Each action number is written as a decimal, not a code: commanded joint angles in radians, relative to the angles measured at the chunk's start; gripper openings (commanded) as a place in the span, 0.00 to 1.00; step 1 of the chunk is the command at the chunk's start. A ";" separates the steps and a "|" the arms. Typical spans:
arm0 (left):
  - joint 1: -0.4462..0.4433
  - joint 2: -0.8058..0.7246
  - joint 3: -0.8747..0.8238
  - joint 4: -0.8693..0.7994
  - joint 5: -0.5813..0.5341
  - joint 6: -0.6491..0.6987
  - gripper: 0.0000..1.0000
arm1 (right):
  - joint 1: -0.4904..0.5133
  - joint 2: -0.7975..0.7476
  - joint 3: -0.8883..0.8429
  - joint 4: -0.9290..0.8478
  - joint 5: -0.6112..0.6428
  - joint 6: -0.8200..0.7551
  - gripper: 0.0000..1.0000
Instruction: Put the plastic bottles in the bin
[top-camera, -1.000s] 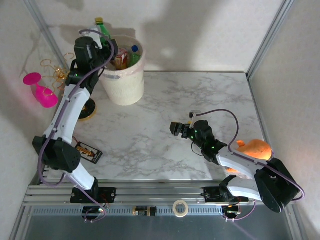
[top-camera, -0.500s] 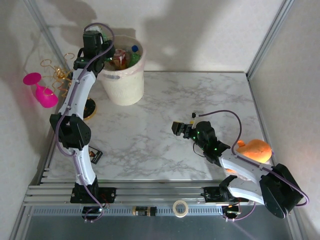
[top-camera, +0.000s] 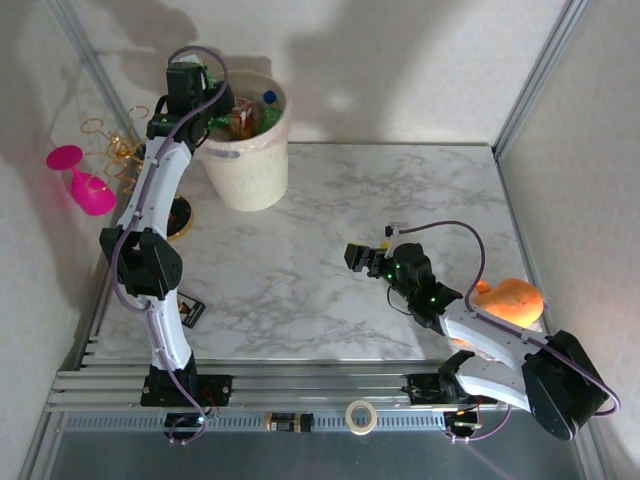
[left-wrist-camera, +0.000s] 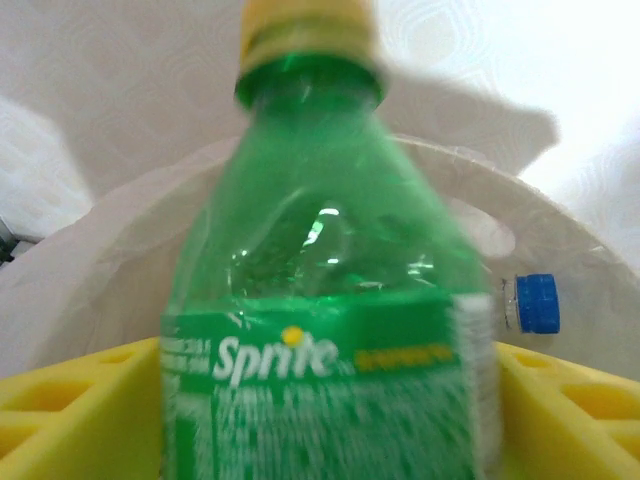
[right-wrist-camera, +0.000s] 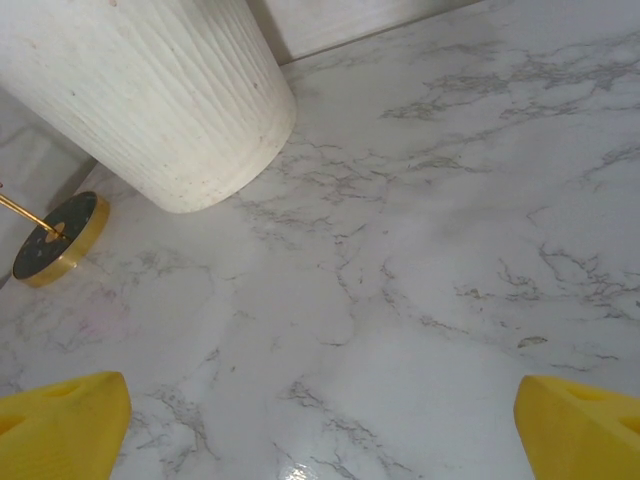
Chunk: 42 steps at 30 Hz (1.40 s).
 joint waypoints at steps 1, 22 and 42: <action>-0.001 -0.060 0.030 -0.013 0.007 -0.007 0.83 | -0.004 -0.020 -0.016 -0.006 0.027 0.006 0.99; -0.057 -0.379 -0.270 0.170 0.094 -0.043 1.00 | -0.020 -0.002 0.012 -0.077 0.209 -0.042 0.99; -0.096 -0.937 -1.472 0.721 -0.004 -0.103 0.99 | -0.408 0.228 0.076 0.166 0.348 -0.406 0.99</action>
